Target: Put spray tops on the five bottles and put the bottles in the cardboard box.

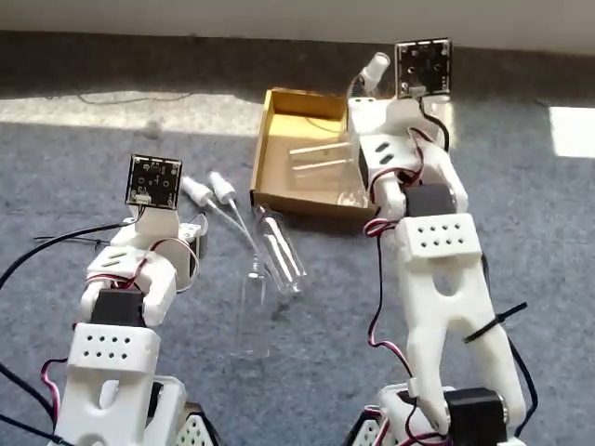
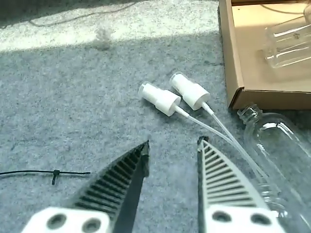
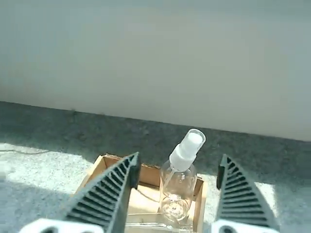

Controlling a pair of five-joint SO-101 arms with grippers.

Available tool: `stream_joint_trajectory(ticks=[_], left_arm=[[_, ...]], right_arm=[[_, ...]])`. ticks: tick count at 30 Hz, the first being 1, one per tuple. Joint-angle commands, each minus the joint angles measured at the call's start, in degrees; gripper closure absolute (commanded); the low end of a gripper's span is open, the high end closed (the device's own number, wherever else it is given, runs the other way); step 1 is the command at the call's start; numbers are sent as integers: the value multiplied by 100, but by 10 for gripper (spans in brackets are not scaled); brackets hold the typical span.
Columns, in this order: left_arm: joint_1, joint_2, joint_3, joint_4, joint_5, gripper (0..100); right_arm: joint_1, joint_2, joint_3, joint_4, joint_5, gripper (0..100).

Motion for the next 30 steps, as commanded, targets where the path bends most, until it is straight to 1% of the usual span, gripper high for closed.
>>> stream_joint_trajectory(ticks=[1, 4, 6, 8, 9, 12, 17, 20, 22, 27, 30], left_arm=[[-48, -22, -171, -123, -35, 840], [-31, 110, -523, -105, -404, 840], [31, 453, -901, -18, -457, 839], [154, 998, -1402, 211, -466, 839], [242, 1332, -1701, 343, -492, 838], [611, 2422, -2756, 712, -1020, 838], [1068, 4127, -4664, 1046, -1688, 838], [1226, 5068, -5771, 1064, -1899, 838], [1341, 5684, -6466, 1055, -2075, 832], [1666, 7108, -7916, 1081, -2549, 744], [1903, 7846, -8576, 1081, -2760, 741]], right_arm=[[347, -330, -497, 479, -53, 785], [576, -532, -497, 549, -53, 785], [664, -743, -497, 558, -53, 786], [796, -927, -523, 875, -53, 786], [857, -980, -532, 1165, -53, 786], [1182, -1051, -532, 1763, -35, 786], [1903, -1042, -426, 1851, -18, 786], [2264, -1077, 110, 1824, -18, 786], [2299, -1086, 497, 1824, -18, 786], [2290, -1051, 1446, 1815, -18, 786], [2290, -1051, 1815, 1815, -18, 786]])
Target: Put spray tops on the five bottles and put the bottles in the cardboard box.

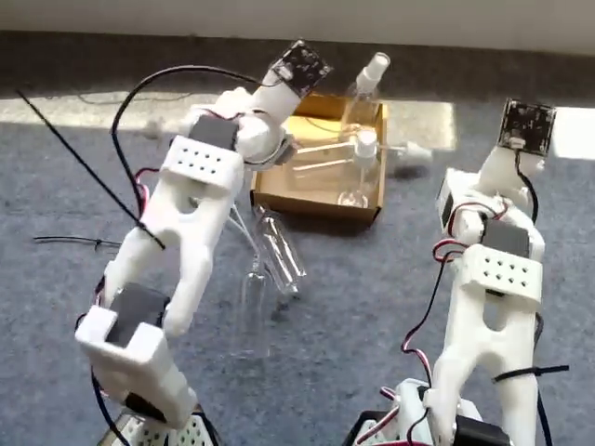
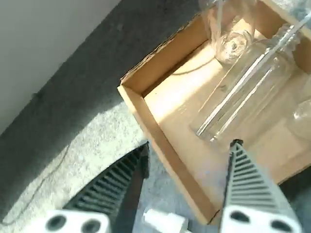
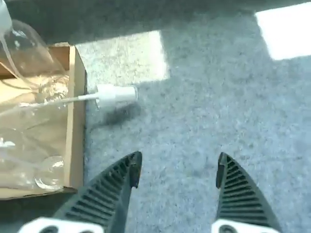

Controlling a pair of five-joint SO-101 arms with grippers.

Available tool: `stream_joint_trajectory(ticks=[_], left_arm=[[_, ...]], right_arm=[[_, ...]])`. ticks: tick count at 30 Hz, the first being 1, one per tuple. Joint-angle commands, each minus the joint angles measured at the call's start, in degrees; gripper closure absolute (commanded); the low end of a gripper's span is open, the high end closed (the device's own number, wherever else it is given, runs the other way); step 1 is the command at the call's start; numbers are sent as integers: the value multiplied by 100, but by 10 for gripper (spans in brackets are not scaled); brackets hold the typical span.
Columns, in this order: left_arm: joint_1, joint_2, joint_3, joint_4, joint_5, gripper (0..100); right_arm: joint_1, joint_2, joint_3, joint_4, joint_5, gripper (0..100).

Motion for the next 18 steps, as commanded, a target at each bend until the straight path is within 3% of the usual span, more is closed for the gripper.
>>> stream_joint_trajectory(ticks=[1, 10, 18], left_arm=[[356, 664, -1059, 18, -185, 741], [673, 2774, -3046, 26, -176, 741], [681, 3855, -4549, 721, -176, 741]], right_arm=[[66, -163, 233, -13, -18, 786], [75, -163, 1077, -13, -18, 786], [66, -163, 1130, -13, -18, 786]])
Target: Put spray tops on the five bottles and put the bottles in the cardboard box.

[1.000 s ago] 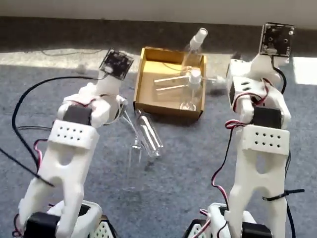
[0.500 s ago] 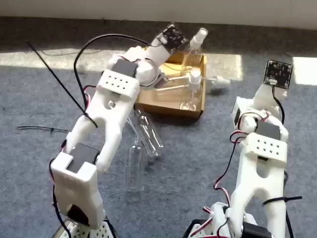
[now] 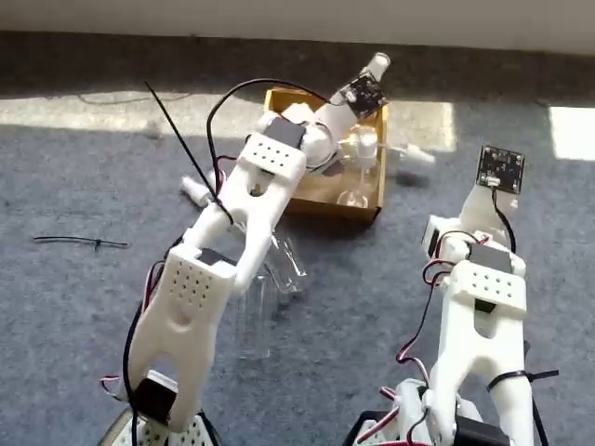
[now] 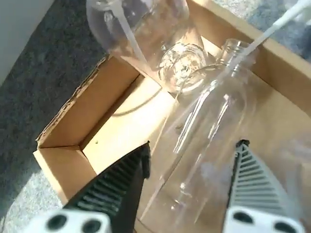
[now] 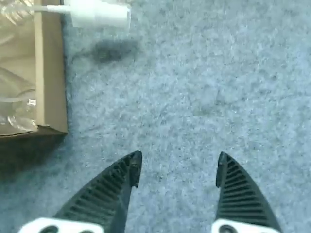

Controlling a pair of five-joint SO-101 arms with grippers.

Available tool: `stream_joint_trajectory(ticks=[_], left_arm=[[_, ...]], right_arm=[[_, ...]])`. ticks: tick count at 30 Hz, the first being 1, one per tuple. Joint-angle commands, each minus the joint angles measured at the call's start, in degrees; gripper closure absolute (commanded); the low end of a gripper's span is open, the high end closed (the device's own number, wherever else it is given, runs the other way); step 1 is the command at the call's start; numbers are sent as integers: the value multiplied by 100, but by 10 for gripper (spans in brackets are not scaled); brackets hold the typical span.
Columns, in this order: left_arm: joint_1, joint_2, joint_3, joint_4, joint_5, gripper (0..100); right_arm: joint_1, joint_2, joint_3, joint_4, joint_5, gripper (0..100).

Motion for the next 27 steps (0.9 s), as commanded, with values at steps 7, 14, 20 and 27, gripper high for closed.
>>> stream_joint_trajectory(ticks=[7, 14, 20, 27], left_arm=[[84, 716, -1578, 747, -26, 743], [84, 1077, -2211, 1125, -26, 792], [84, 1182, -2659, 1380, -26, 793], [92, 1182, -2985, 1635, -26, 793]], right_arm=[[31, -207, -66, -13, -18, 786], [31, -215, -84, -13, -18, 786], [31, -215, -92, -13, -18, 786], [31, -207, -92, -13, -18, 786]])
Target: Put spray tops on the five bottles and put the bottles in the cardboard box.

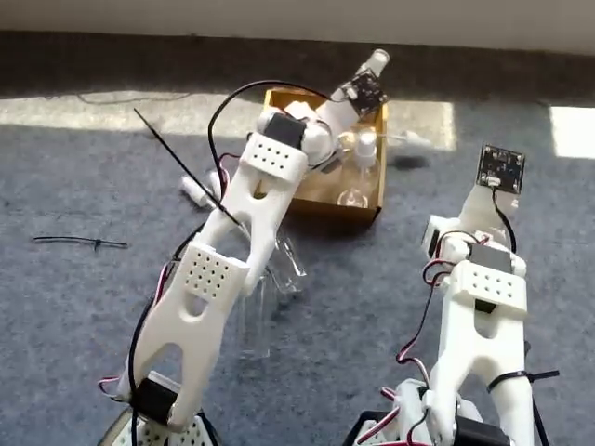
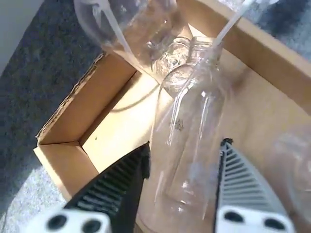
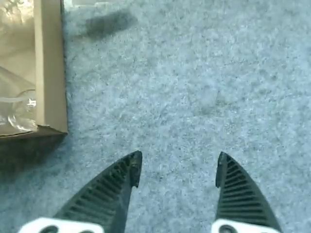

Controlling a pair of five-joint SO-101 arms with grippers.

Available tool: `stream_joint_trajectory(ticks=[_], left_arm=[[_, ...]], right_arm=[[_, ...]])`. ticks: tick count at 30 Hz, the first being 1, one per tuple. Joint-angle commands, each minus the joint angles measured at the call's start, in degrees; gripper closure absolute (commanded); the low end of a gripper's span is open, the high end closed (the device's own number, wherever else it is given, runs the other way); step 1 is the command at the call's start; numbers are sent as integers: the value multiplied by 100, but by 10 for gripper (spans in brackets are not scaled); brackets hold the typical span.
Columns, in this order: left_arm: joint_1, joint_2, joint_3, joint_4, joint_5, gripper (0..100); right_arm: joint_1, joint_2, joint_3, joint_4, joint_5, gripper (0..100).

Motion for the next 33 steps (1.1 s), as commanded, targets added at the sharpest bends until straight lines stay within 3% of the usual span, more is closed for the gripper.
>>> stream_joint_trajectory(ticks=[1, 33], left_arm=[[92, -101, -374, 114, -18, 793], [180, 84, -391, 343, -26, 789]], right_arm=[[31, -207, -101, -13, -18, 786], [31, -215, -110, -13, -18, 786]])
